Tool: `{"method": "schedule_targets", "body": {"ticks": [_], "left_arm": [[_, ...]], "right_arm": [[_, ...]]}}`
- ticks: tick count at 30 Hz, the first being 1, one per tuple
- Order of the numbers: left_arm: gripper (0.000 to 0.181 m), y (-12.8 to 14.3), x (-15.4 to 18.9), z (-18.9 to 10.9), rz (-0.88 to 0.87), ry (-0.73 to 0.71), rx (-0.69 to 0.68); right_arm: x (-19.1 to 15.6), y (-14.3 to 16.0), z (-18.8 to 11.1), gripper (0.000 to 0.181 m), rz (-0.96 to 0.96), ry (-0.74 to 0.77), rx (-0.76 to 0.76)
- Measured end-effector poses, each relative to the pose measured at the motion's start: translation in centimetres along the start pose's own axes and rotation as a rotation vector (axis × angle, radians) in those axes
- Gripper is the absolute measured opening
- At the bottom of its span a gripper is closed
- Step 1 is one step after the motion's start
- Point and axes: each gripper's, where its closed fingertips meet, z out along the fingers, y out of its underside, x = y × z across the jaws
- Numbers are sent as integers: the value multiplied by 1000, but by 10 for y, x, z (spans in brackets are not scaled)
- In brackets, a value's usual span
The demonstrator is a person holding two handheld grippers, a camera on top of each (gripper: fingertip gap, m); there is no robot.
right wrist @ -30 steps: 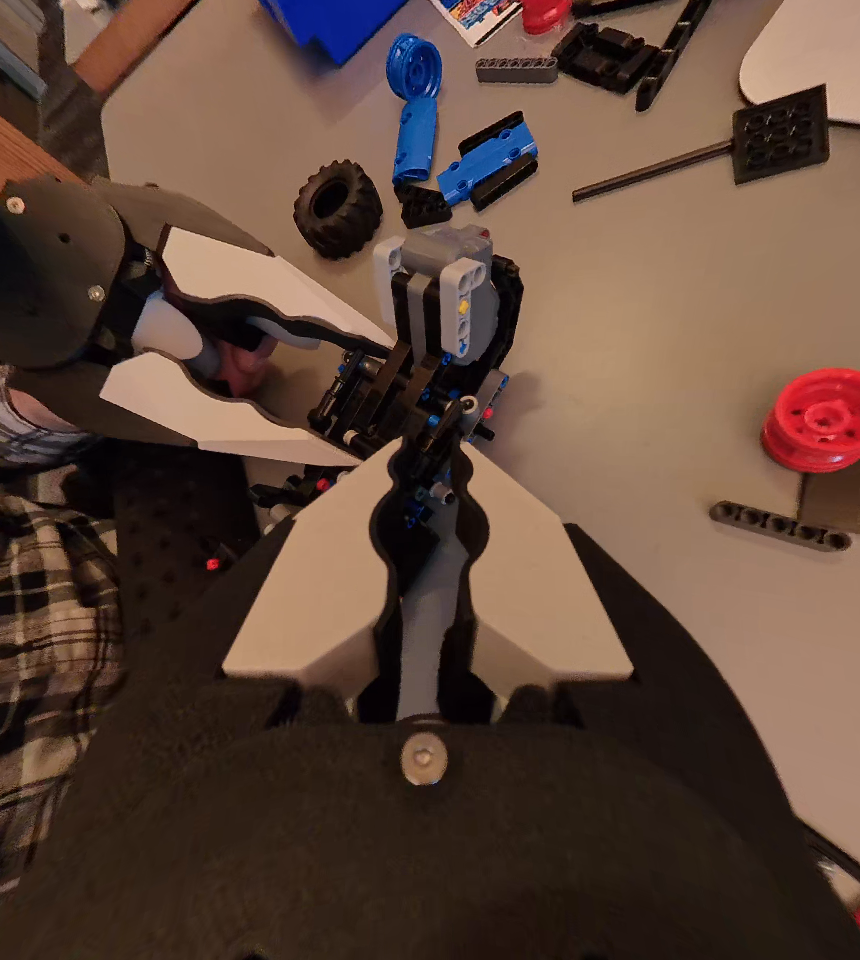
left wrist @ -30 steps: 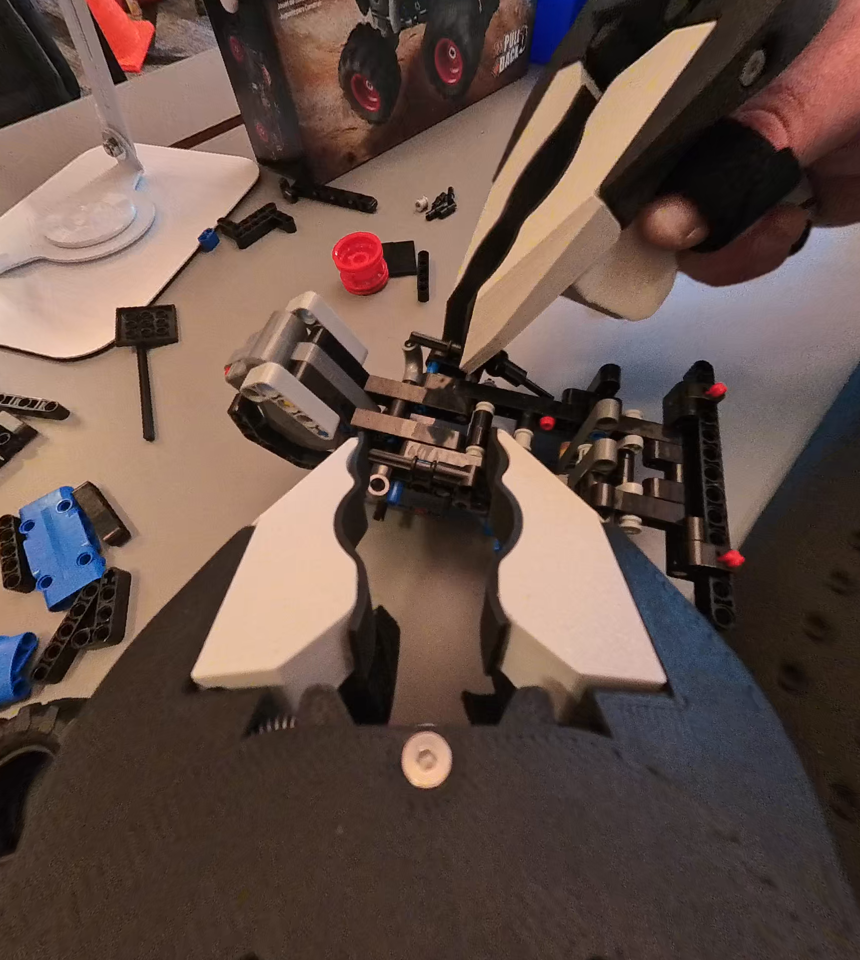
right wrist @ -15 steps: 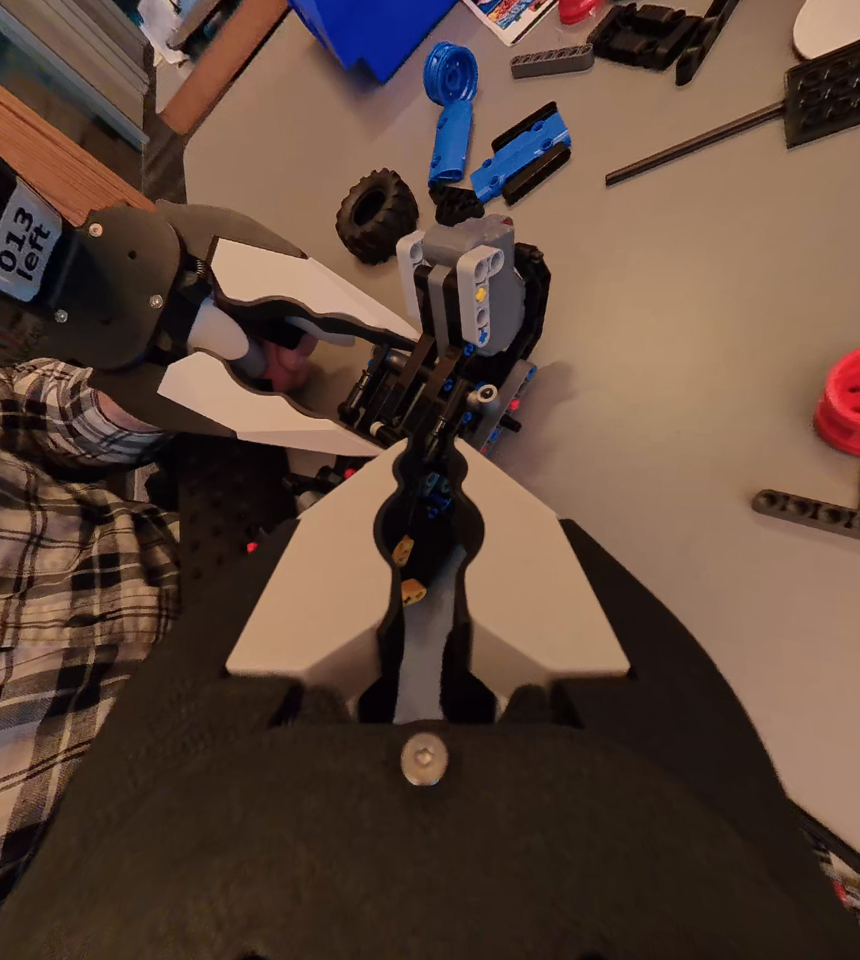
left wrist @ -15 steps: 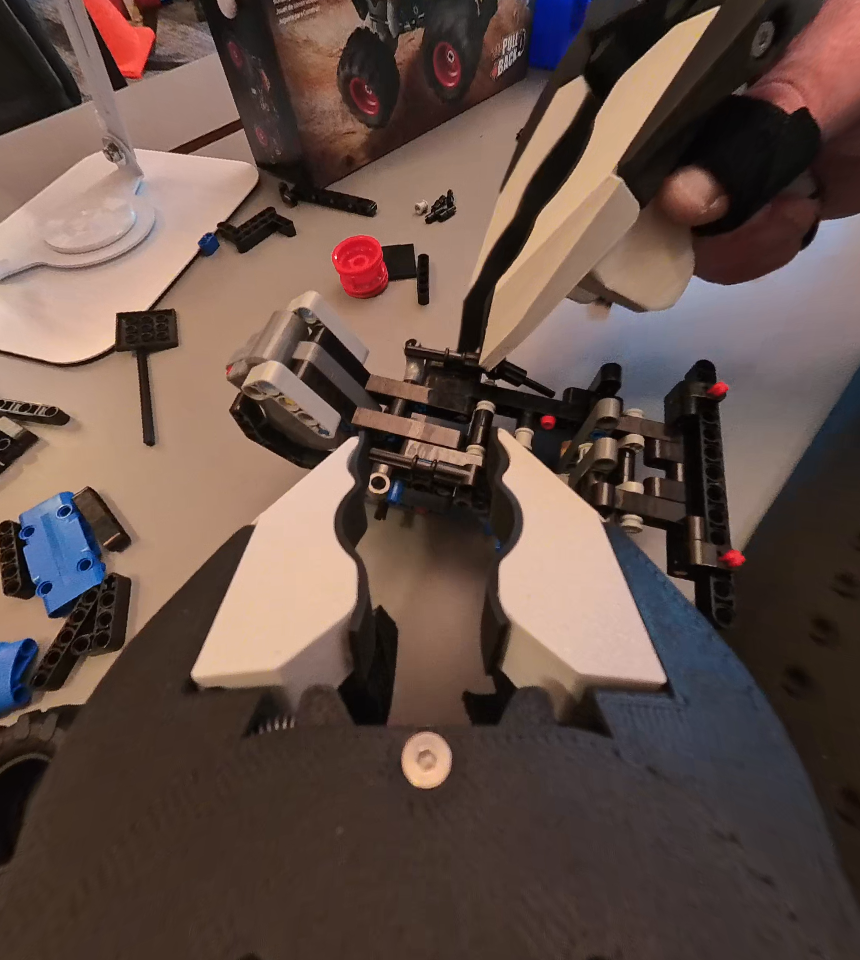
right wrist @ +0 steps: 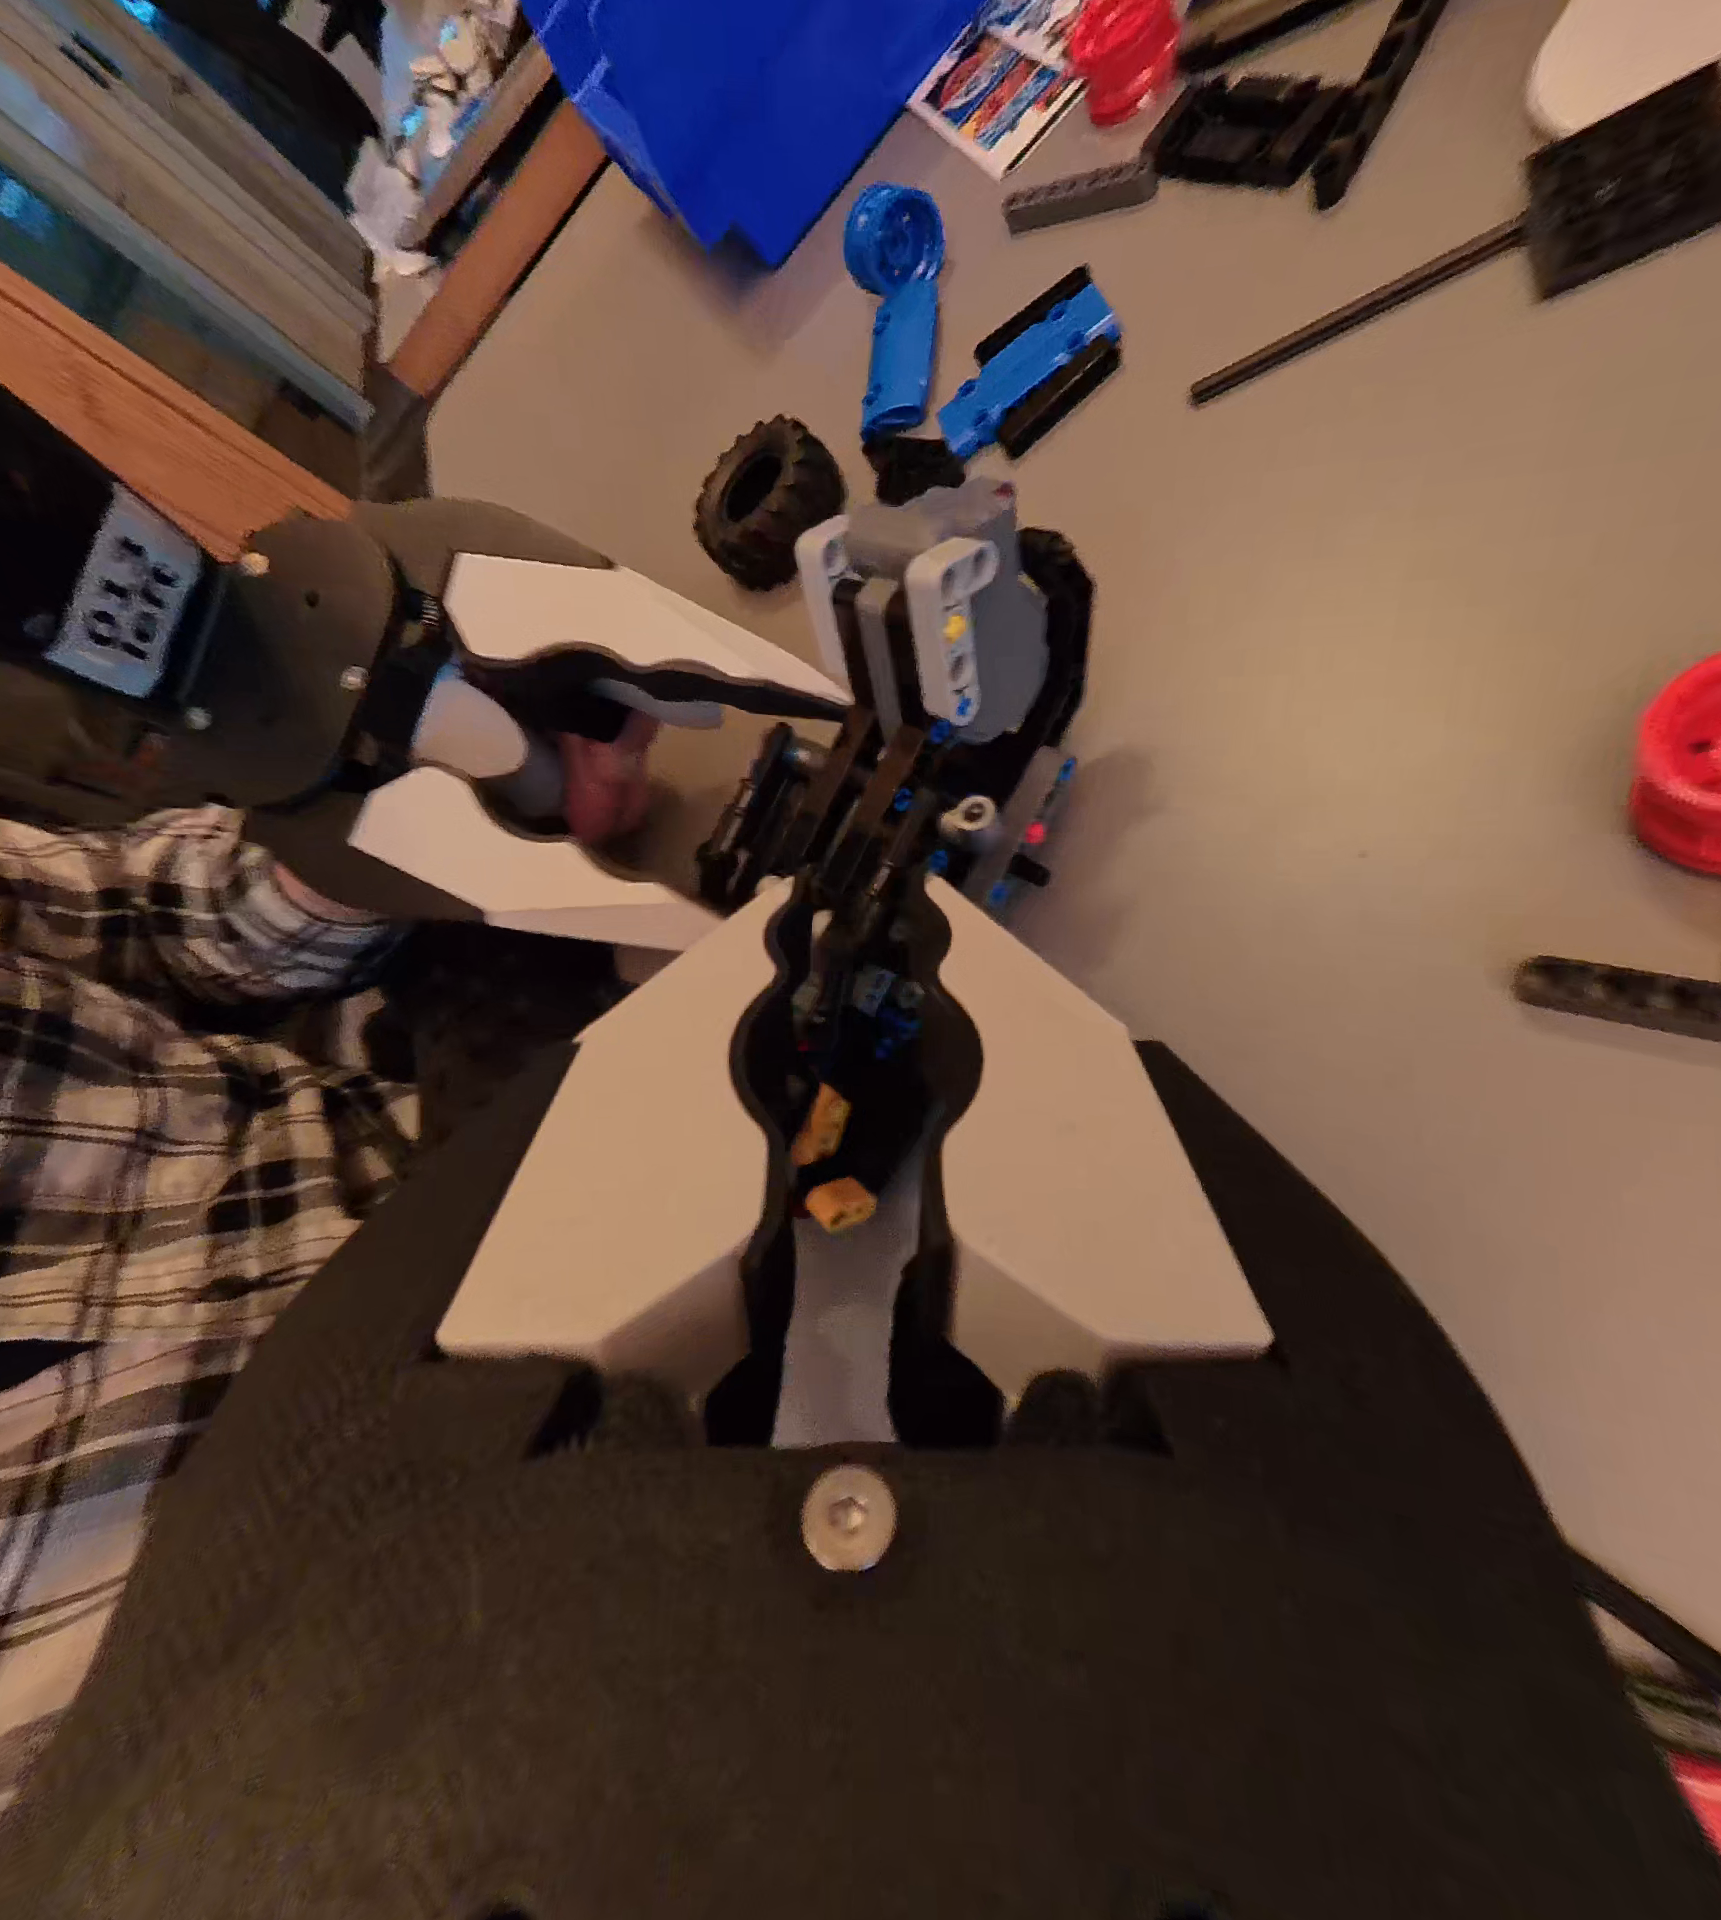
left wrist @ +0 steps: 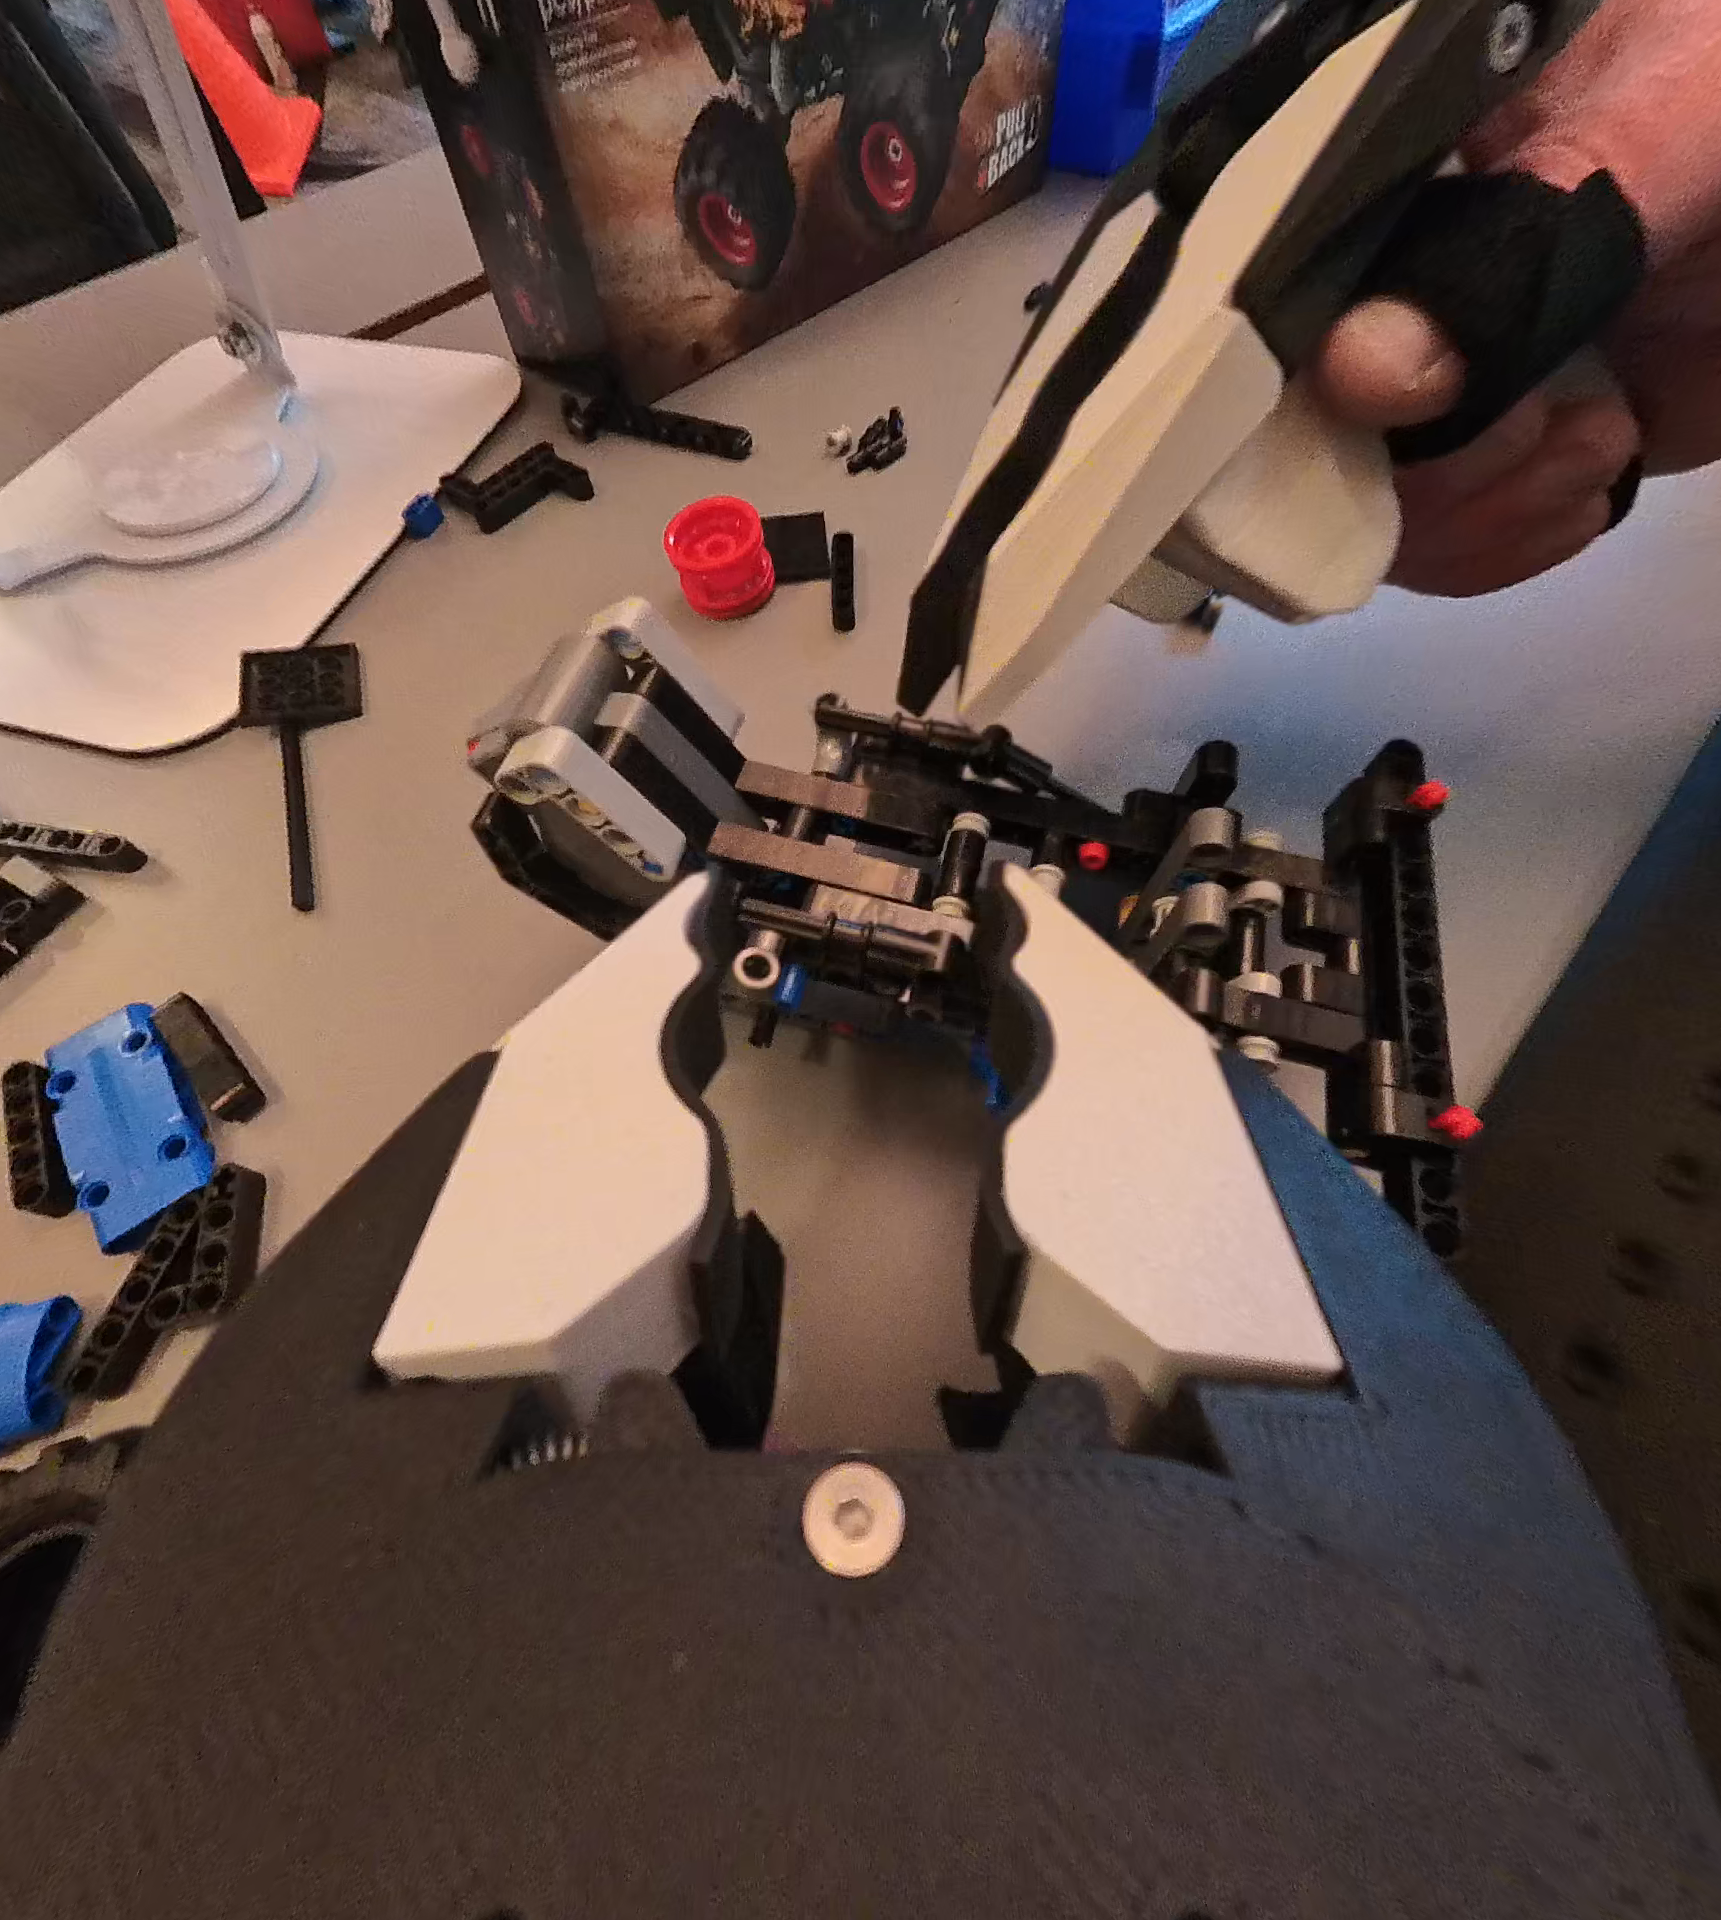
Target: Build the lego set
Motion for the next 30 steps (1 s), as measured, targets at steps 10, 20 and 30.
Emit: {"method": "schedule_targets", "body": {"ticks": [10,20,30], "left_arm": [[45,-39,-6,-39,-10,57,237],[43,-79,12,-48,145,91,321],[63,-74,-24,-35,184,26,244]], "right_arm": [[-15,-10,-36,3,-364,120,139],[-45,-38,-32,28,-542,105,217],[5,-45,-47,16,-615,262,281]]}}
